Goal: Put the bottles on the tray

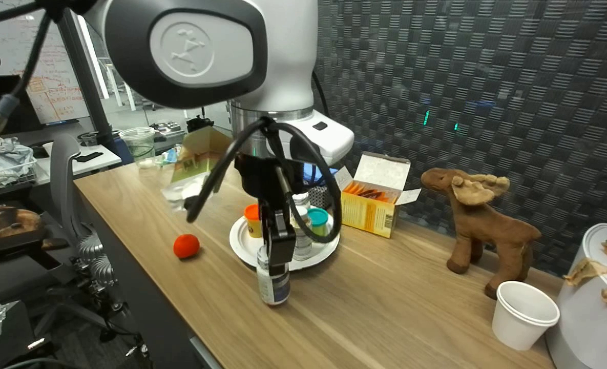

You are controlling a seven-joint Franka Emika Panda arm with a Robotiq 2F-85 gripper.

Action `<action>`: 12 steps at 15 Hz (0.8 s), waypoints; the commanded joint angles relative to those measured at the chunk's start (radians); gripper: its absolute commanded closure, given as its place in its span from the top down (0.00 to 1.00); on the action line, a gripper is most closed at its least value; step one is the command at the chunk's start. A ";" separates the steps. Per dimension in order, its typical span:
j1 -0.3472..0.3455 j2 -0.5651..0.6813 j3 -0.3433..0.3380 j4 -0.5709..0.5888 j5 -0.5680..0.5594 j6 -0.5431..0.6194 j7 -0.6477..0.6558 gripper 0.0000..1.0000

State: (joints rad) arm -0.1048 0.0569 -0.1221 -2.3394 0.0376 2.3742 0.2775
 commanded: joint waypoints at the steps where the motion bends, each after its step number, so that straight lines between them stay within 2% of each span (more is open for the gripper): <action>1: 0.029 -0.059 0.023 -0.006 -0.053 0.003 0.075 0.21; 7: 0.071 -0.014 0.076 0.056 -0.056 -0.006 0.083 0.21; 12: 0.093 0.051 0.093 0.125 -0.046 -0.012 0.072 0.20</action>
State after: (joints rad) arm -0.0214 0.0621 -0.0347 -2.2790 0.0042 2.3737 0.3386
